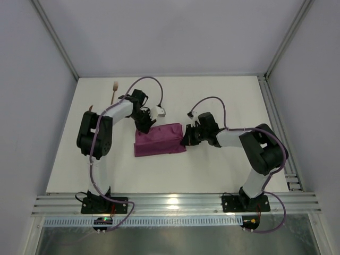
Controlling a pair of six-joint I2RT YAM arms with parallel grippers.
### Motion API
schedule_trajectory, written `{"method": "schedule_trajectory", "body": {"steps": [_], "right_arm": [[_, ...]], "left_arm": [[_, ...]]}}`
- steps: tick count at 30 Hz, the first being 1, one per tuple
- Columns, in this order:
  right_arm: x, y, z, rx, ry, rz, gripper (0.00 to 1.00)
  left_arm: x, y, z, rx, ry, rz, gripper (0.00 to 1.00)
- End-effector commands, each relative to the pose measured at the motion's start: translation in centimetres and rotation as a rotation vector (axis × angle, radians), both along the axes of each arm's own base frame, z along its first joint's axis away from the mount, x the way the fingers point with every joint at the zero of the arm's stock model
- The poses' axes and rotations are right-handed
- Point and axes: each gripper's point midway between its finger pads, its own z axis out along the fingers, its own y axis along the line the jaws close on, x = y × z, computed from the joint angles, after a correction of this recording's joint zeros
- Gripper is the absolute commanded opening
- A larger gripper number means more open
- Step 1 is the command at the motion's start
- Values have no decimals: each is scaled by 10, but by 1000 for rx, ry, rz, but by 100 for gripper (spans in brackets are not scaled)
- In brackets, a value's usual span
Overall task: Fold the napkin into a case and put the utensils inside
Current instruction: Fold the 2/3-rectangle-folded napkin at the center of the board.
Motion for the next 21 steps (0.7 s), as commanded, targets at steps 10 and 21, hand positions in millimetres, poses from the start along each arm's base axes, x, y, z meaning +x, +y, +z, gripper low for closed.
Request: {"method": "schedule_trajectory", "body": {"steps": [10, 21], "right_arm": [[19, 3, -4, 8, 6, -65, 6], [25, 5, -5, 36, 13, -117, 5]], "left_arm": [[-23, 0, 30, 72, -270, 82, 0], [-62, -14, 43, 185, -532, 13, 0]]}}
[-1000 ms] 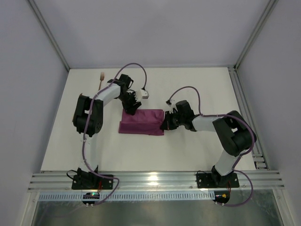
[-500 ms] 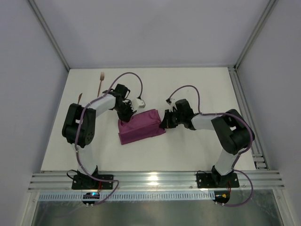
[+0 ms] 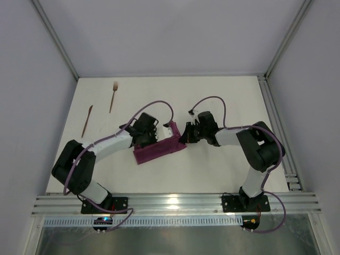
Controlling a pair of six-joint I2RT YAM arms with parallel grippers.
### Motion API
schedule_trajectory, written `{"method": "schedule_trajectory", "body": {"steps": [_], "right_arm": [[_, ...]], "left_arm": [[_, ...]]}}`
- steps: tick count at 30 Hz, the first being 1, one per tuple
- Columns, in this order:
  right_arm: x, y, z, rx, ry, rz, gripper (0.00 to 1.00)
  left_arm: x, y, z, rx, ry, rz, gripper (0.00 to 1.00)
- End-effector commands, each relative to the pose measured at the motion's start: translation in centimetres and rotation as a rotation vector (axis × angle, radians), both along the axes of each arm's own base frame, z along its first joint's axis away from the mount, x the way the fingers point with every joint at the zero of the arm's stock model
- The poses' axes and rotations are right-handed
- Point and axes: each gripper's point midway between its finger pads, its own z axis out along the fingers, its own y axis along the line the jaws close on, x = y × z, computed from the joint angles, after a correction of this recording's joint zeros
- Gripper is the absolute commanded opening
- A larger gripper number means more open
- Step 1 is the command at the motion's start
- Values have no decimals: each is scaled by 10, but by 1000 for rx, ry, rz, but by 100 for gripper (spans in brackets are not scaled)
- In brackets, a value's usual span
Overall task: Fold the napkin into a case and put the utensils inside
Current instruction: Fold the 2/3-rectangle-folded napkin at the center of the board.
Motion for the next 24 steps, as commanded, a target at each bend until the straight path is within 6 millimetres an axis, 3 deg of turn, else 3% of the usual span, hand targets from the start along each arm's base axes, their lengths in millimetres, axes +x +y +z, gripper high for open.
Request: {"method": "schedule_trajectory", "body": {"steps": [1, 13, 19, 22, 24], "right_arm": [[9, -3, -6, -17, -5, -51, 5], [12, -7, -10, -13, 0, -100, 5], [14, -7, -9, -13, -1, -107, 5], [14, -8, -10, -18, 0, -112, 5], [14, -8, -9, -19, -2, -115, 5]], "left_arm": [[1, -9, 11, 27, -143, -25, 0], [-53, -36, 5, 50, -194, -220, 0], [-54, -49, 5, 98, -256, -262, 1], [-61, -58, 12, 124, -317, -305, 1], [-75, -70, 9, 144, -333, -369, 1]]}}
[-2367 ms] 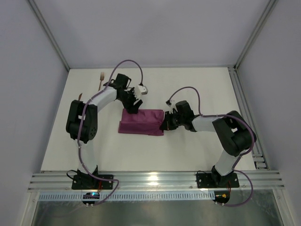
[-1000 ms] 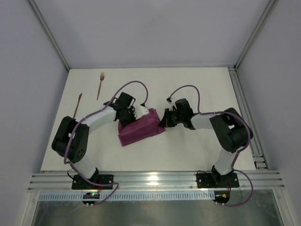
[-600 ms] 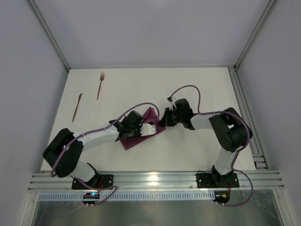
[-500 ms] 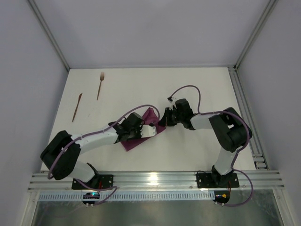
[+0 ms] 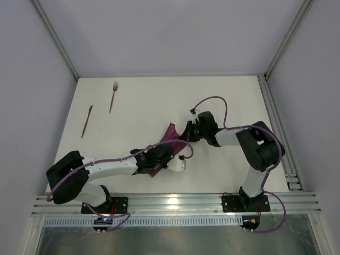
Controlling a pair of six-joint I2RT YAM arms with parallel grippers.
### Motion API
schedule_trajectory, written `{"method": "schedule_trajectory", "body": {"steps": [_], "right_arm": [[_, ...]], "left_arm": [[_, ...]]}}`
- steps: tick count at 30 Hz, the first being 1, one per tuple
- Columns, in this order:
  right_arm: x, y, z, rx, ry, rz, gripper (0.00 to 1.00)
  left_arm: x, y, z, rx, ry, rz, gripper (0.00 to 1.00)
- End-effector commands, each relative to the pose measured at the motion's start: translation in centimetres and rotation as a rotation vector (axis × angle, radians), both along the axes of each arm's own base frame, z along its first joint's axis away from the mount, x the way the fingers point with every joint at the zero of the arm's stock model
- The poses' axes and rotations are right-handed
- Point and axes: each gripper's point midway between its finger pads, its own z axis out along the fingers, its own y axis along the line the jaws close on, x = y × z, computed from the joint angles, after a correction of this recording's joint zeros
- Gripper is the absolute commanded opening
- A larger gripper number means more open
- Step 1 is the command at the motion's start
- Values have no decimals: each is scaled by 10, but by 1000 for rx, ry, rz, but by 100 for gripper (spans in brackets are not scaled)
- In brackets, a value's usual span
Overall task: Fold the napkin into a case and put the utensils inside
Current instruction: Fold the 2/3-rectangle-folded napkin at the center of the board.
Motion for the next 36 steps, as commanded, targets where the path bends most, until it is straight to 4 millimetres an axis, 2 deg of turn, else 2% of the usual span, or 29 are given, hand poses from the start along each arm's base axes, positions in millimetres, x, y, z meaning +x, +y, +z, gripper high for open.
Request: {"method": "schedule_trajectory", "body": {"steps": [1, 2, 6, 11, 18, 23, 26, 29, 33, 36], "right_arm": [[4, -7, -10, -33, 2, -39, 5], [4, -6, -10, -31, 1, -38, 5], [3, -6, -10, -28, 3, -41, 5], [3, -8, -10, -33, 0, -41, 5], [3, -8, -2, -39, -15, -32, 6], [4, -15, 20, -52, -62, -7, 11], [6, -18, 38, -40, -93, 17, 16], [9, -38, 49, -69, -107, -7, 20], [12, -51, 67, -107, -152, -8, 30], [12, -44, 83, -76, -181, 24, 47]], "left_arm": [[-5, -19, 8, 22, -110, -70, 1], [-13, -26, 5, 34, -116, -106, 2], [-21, -30, -14, 108, -126, -140, 2], [-31, -21, -36, 191, -128, -181, 4], [-34, -18, -46, 239, -124, -205, 6], [-41, -12, -54, 245, -78, -199, 6], [-45, -12, -59, 236, -50, -192, 6], [-46, -11, -62, 237, -34, -180, 6], [-47, -11, -65, 244, -24, -177, 6], [-48, -10, -65, 243, -17, -177, 6]]}}
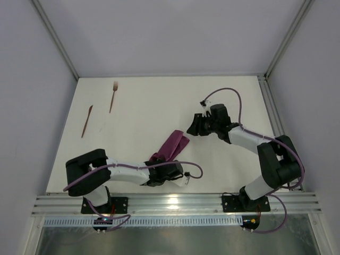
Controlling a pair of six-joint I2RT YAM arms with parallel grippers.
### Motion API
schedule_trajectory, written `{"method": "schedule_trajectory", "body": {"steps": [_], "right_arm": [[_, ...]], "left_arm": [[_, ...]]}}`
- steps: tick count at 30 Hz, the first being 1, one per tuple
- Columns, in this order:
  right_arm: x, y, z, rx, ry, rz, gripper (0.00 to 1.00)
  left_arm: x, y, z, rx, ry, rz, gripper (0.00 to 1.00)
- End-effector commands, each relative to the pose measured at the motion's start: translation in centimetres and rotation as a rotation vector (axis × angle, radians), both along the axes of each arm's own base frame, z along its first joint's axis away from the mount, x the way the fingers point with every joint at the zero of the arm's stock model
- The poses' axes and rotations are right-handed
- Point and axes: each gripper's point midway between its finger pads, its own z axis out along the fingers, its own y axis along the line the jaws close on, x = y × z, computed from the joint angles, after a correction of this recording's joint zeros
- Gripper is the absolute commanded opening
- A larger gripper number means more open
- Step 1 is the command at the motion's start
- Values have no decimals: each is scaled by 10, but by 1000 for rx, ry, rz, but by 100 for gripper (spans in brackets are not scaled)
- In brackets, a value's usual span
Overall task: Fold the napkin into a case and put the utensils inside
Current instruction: Fold the 2/3-rectangle-folded napkin at the center of the board.
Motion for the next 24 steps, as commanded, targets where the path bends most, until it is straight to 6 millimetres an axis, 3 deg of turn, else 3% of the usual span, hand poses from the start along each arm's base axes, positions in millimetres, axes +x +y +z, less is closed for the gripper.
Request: {"method": "schedule_trajectory", "body": {"steps": [1, 2, 5, 11, 21, 23, 24], "right_arm": [[7, 9, 34, 21, -83, 58, 52], [9, 13, 38, 37, -90, 68, 63], [17, 27, 37, 51, -73, 102, 65], [28, 56, 14, 51, 3, 166, 65], [18, 60, -12, 27, 55, 189, 64], [16, 62, -16, 33, 64, 196, 62], [16, 63, -16, 36, 63, 196, 56]], "left_arm": [[-21, 10, -28, 34, 136, -2, 6], [-21, 10, -28, 35, 137, 0, 6], [-21, 10, -28, 37, 139, 1, 6], [-21, 10, -28, 37, 140, 4, 6], [-21, 10, -29, 36, 141, 6, 7], [-21, 9, -27, 33, 140, 6, 7], [-21, 10, -28, 36, 141, 7, 7]]}}
